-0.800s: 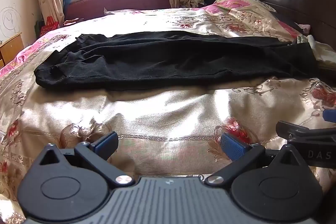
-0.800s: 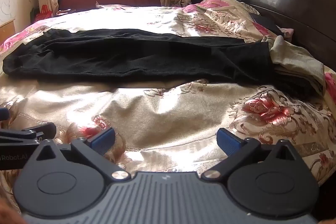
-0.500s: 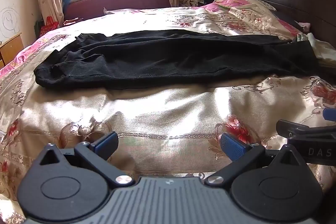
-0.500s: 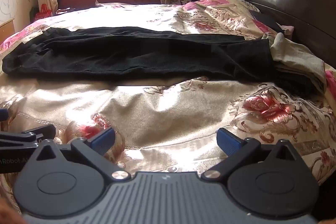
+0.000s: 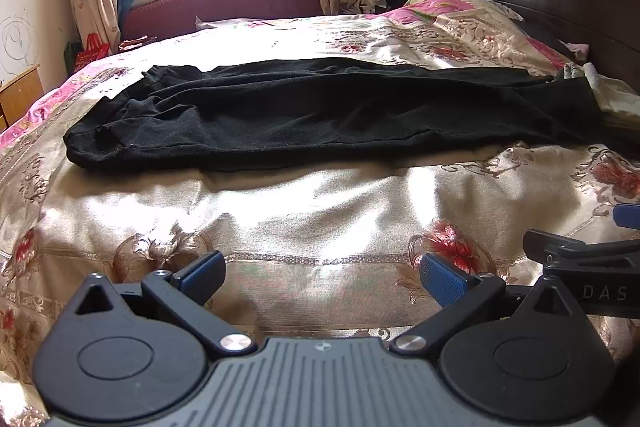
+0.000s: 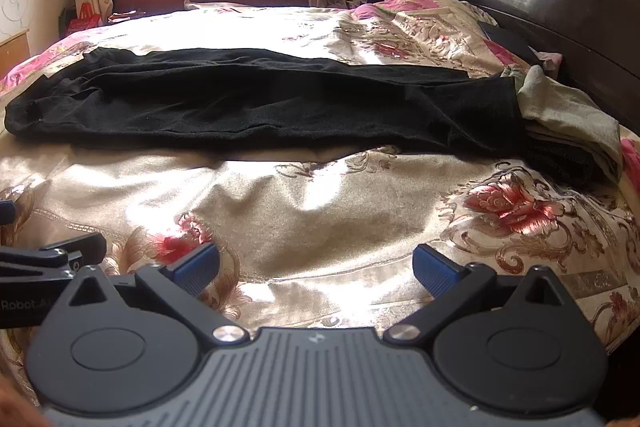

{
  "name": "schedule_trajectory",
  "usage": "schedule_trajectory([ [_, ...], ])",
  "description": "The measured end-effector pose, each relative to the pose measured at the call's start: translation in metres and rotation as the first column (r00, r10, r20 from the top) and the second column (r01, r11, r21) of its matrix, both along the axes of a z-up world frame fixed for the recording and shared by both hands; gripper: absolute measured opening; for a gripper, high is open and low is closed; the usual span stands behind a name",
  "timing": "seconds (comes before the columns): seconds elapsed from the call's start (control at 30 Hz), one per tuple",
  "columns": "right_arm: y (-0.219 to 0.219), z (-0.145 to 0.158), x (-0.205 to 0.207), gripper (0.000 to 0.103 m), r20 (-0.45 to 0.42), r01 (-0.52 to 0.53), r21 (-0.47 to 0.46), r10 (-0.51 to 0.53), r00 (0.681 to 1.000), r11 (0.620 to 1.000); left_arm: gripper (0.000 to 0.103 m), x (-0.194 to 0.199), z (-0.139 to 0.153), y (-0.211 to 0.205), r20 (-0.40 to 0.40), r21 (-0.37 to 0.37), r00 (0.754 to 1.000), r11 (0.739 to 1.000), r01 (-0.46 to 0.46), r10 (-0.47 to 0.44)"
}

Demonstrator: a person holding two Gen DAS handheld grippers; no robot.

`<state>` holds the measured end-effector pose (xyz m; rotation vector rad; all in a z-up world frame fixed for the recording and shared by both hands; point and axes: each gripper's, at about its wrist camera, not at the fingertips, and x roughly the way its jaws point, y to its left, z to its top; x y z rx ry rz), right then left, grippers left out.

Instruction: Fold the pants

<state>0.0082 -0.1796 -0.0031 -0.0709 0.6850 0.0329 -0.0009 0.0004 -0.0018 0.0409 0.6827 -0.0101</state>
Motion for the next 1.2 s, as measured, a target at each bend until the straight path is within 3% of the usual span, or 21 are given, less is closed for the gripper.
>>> schedule_trajectory([
  [1.2, 0.0053, -0.0008, -0.0005, 0.102, -0.009, -0.025, -0.015, 0.025, 1.000, 1.000, 0.103, -0.0001, 0.0001, 0.0052, 0.001, -0.003, 1.000, 1.000, -0.015, 0.015],
])
